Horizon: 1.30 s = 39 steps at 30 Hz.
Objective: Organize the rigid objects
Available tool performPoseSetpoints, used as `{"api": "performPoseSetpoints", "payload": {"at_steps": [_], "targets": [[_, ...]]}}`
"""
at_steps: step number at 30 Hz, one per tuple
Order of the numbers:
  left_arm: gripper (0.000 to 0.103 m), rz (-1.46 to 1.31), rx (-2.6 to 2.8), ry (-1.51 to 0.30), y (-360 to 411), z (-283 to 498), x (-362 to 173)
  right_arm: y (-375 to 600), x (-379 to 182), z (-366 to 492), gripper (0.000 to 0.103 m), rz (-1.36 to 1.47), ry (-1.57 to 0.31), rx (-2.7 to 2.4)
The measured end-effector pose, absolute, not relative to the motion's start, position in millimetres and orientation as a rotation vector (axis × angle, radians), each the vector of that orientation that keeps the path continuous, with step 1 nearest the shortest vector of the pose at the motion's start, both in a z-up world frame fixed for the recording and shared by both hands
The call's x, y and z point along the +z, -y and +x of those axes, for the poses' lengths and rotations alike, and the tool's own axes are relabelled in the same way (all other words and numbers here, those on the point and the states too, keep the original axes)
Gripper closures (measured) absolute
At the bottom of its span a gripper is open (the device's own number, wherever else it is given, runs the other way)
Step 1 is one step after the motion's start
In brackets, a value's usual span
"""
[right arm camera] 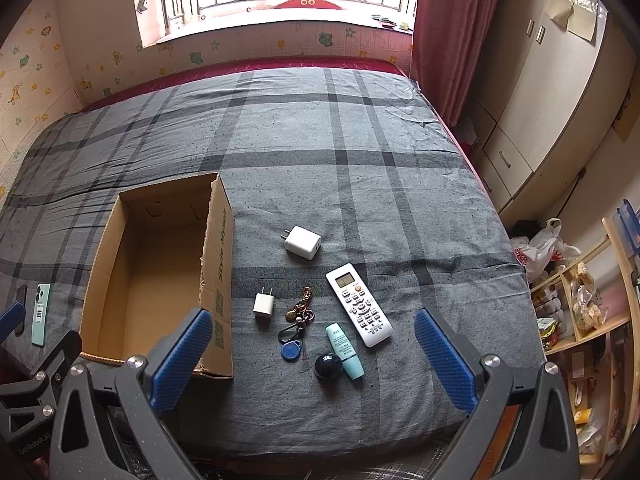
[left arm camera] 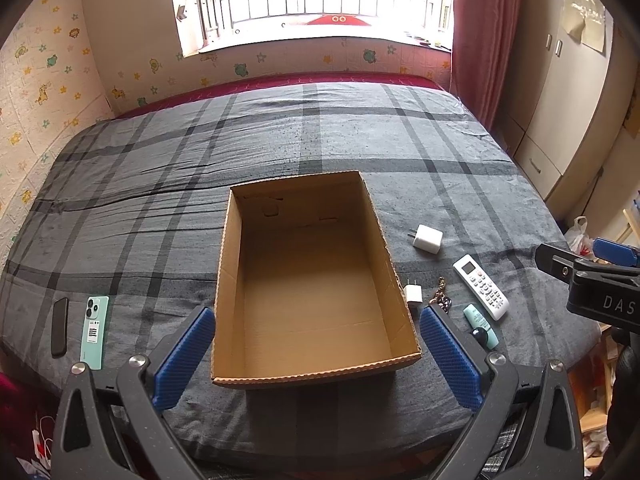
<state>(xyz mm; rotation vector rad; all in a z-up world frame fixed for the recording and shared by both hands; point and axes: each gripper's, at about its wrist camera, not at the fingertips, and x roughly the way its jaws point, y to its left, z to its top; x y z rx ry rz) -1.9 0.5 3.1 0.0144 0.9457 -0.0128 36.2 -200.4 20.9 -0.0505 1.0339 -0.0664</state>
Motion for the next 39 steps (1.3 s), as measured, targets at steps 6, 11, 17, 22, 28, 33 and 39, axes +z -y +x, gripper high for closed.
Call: {"api": "performPoseSetpoints", "payload": {"at_steps": [6,11,17,22,28,33,39], "targets": [[0.000,0.020,-0.016,-0.946,1.1,-1.2,3.3,200.7,20.7,36.4,0.000,-0.051,-1.034,-0.064],[0.000,0.019,-0.019,-0.944,1.4,-1.3,3.8,199.9,20.2,36.3,0.000,-0.052,-1.033,-0.065],[0.000,0.021,-0.022,-0.944,1.2,-1.4,4.4,199.7,20.7,36.5,0.000,-0.052,-1.033,-0.065],[0.000,0.021,-0.021,-0.943,2.5,-1.4,4.2,199.6,20.7,36.7,0.000,-0.052,-1.033,-0.060],[0.000,0.019,-0.019,-0.947,3.1,-0.7,3.0,199.7,20.4,37.1,0.000,-0.047,-1.036,-0.061],[0.000,0.015,-0.012,-0.945,0.5,-0.4,1.6,203.5,19.0,38.1,0.000,-0.039,-1.037,-0.066],[0.000,-0.003,-0.006,-0.945,-7.7,1.7,0.3,207.4,17.1,40.0,0.000,-0.027,-1.044,-0.072]]}}
